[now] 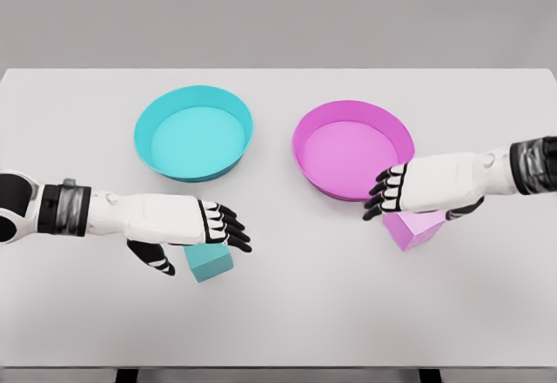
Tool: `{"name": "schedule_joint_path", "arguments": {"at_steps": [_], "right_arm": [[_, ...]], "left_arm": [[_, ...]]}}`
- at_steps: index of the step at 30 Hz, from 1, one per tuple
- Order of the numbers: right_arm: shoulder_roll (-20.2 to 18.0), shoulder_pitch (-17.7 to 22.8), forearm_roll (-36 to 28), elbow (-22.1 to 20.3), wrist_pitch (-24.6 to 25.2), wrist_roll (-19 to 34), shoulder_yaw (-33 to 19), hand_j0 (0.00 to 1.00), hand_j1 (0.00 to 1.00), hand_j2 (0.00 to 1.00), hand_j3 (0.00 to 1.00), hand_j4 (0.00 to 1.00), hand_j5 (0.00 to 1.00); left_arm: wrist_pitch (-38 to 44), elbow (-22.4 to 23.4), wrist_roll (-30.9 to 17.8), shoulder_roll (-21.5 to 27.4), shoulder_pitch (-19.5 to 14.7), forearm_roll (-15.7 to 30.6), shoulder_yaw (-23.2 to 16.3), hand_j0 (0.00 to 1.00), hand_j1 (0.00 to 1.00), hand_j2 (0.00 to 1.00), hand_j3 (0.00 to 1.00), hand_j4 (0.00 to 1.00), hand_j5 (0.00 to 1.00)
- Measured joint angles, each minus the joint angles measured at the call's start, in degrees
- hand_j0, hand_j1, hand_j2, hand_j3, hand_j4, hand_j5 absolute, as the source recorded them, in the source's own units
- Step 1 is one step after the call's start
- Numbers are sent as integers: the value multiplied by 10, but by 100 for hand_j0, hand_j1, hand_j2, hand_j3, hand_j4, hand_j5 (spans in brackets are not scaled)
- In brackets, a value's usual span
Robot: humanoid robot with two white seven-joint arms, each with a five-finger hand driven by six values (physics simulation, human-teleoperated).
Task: Place the blocks in the corresponding plates according to their colors
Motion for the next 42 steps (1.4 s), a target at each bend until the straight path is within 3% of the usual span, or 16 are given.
{"name": "schedule_joint_path", "arguments": {"at_steps": [17, 24, 28, 30, 35, 42], "right_arm": [[26, -13, 20, 21, 0, 0, 6, 100, 100, 100, 100, 100, 100], [14, -13, 33, 24, 0, 0, 12, 100, 100, 100, 100, 100, 100], [6, -13, 34, 22, 0, 0, 21, 100, 100, 100, 100, 100, 100], [5, -13, 35, 21, 0, 0, 29, 100, 100, 100, 100, 100, 100], [4, -13, 36, 16, 0, 0, 44, 100, 100, 100, 100, 100, 100], [3, -14, 37, 16, 0, 0, 46, 100, 100, 100, 100, 100, 100]], "left_arm": [[0, 27, 0, -38, 0, -52, 2, 100, 100, 100, 100, 100, 100], [0, 43, 0, -47, 10, -65, 2, 100, 100, 100, 100, 100, 100], [0, 48, 0, -49, 10, -66, 2, 90, 90, 90, 90, 90, 90], [0, 49, 0, -50, 11, -66, 1, 77, 77, 77, 77, 77, 77], [2, 49, 1, -50, 16, -61, 2, 58, 58, 58, 58, 58, 58], [4, 47, 2, -49, 16, -55, 5, 49, 49, 49, 49, 49, 49]]}}
